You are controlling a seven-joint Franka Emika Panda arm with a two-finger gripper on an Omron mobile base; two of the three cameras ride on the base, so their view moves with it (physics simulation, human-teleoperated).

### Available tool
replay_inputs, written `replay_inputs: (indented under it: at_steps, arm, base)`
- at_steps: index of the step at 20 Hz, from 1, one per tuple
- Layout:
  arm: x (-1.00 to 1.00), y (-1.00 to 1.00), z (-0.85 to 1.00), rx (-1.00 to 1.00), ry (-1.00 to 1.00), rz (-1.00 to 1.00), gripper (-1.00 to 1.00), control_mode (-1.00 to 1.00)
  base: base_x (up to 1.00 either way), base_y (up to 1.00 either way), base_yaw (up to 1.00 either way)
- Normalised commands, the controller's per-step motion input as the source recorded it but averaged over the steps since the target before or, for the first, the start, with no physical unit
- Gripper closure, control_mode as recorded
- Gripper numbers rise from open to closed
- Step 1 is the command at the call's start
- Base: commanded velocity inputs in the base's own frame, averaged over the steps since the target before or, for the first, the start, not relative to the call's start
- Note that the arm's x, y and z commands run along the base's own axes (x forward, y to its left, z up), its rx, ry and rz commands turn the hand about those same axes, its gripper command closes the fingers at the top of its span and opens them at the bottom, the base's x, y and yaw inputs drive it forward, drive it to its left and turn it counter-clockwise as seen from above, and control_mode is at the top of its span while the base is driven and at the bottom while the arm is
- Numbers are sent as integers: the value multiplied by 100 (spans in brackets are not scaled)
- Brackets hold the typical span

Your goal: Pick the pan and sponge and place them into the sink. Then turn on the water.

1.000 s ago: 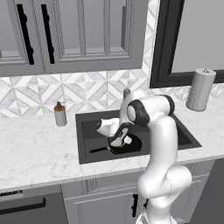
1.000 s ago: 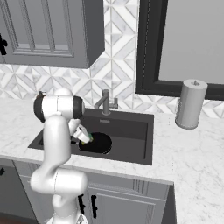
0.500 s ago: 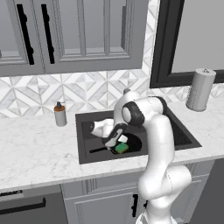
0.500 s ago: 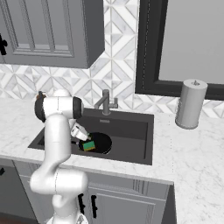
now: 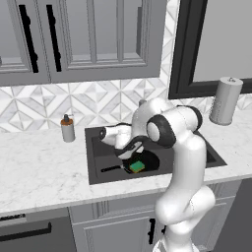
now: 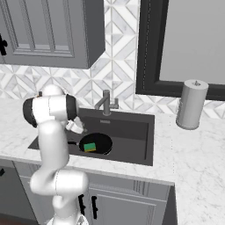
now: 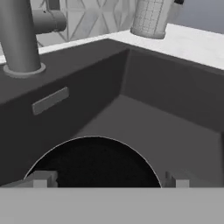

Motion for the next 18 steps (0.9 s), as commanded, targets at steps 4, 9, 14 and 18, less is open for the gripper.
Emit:
replay_inputs:
  at_steps: [4,9,14,18]
  arm:
    - [-95,7,57,3,-48,0,-100,-100]
    - [-100,24,59,0,-49,-2,-100,-100]
    - [-89,6,92,5,-22,0,-100,-100]
    - [-89,-7,88,22,-9,2,-100,-100]
  base:
    - [0,0,0]
    - [0,0,0]
    - [0,0,0]
    - [0,0,0]
